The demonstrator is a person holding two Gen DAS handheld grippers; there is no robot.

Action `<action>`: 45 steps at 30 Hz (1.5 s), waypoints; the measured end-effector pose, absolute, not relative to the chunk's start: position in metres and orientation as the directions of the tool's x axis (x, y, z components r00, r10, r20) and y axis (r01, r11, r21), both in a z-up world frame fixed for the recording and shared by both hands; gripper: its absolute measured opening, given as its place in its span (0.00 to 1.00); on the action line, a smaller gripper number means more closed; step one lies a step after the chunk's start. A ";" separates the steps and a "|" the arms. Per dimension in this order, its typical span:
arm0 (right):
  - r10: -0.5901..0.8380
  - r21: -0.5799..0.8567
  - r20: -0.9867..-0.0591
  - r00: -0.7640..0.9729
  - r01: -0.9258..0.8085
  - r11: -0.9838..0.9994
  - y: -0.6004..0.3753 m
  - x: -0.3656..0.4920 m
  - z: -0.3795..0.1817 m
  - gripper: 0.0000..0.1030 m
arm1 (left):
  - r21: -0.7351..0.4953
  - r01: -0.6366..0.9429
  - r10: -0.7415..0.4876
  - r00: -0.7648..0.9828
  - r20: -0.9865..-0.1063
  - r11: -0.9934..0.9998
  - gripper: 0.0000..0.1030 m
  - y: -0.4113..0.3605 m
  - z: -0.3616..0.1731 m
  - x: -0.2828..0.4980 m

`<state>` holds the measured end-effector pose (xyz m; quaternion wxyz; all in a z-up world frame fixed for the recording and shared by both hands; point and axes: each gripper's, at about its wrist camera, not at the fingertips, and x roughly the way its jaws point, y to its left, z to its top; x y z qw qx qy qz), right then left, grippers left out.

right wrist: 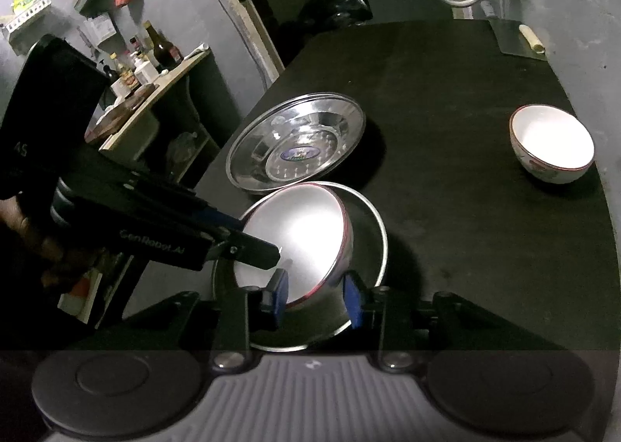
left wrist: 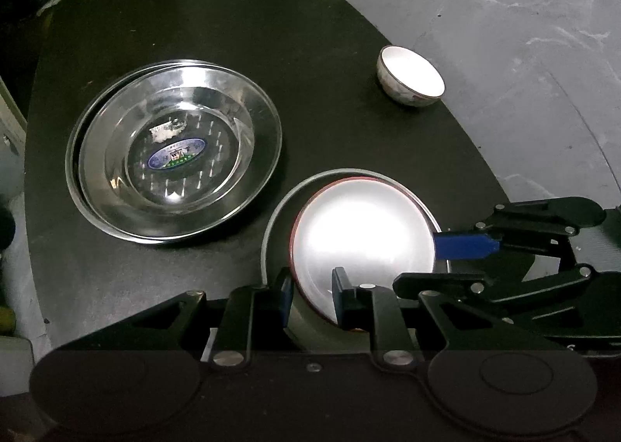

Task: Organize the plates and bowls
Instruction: 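Lower the white bowl into the saucepan and open the left tool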

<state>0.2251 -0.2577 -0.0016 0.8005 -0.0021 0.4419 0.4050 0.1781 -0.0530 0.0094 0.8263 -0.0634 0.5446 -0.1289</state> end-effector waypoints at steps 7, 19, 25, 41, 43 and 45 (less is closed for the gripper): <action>0.644 0.349 -0.711 0.281 -0.653 0.671 -0.256 0.227 -0.003 0.37 | -0.245 0.148 -0.283 0.366 -0.886 0.958 0.22 -0.053 0.011 0.180; 0.636 0.335 -0.717 0.286 -0.659 0.674 -0.256 0.228 -0.002 0.37 | -0.252 0.147 -0.289 0.364 -0.885 0.956 0.22 -0.051 0.012 0.181; 0.635 0.333 -0.717 0.287 -0.660 0.674 -0.256 0.229 -0.001 0.37 | -0.252 0.143 -0.288 0.362 -0.887 0.957 0.22 -0.051 0.013 0.181; 0.638 0.328 -0.707 0.307 -0.657 0.679 -0.260 0.228 0.002 0.41 | -0.256 0.148 -0.293 0.363 -0.885 0.955 0.30 -0.050 0.018 0.183; 0.641 0.331 -0.701 0.312 -0.654 0.680 -0.262 0.229 0.003 0.42 | -0.256 0.150 -0.294 0.371 -0.881 0.955 0.32 -0.050 0.021 0.183; 0.643 0.335 -0.699 0.313 -0.651 0.681 -0.262 0.229 0.003 0.43 | -0.255 0.152 -0.295 0.377 -0.878 0.955 0.34 -0.049 0.023 0.183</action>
